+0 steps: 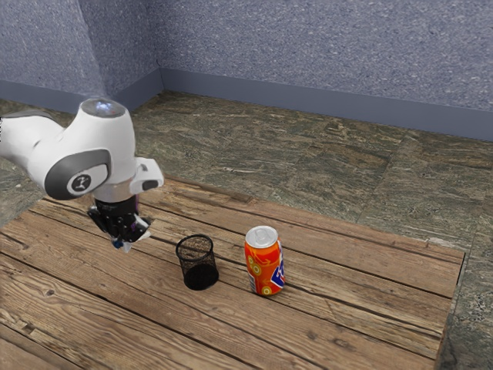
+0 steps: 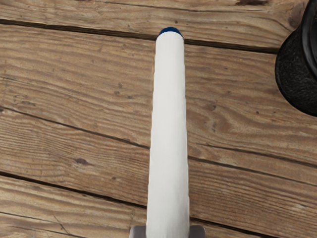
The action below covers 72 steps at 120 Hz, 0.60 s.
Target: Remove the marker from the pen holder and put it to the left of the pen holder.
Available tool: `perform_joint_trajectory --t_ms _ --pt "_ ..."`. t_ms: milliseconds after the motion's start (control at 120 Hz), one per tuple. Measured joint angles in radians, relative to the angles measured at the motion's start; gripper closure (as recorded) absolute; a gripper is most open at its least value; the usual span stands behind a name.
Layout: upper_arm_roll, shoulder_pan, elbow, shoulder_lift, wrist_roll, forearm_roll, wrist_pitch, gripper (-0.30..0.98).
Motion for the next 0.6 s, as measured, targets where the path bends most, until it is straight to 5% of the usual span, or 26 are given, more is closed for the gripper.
perform_joint_trajectory --t_ms 233,600 --pt "0.007 0.058 -0.108 0.064 0.05 0.207 0.432 0.79" --pt "0.069 0.114 -0.114 0.157 0.127 0.266 0.675 0.79"
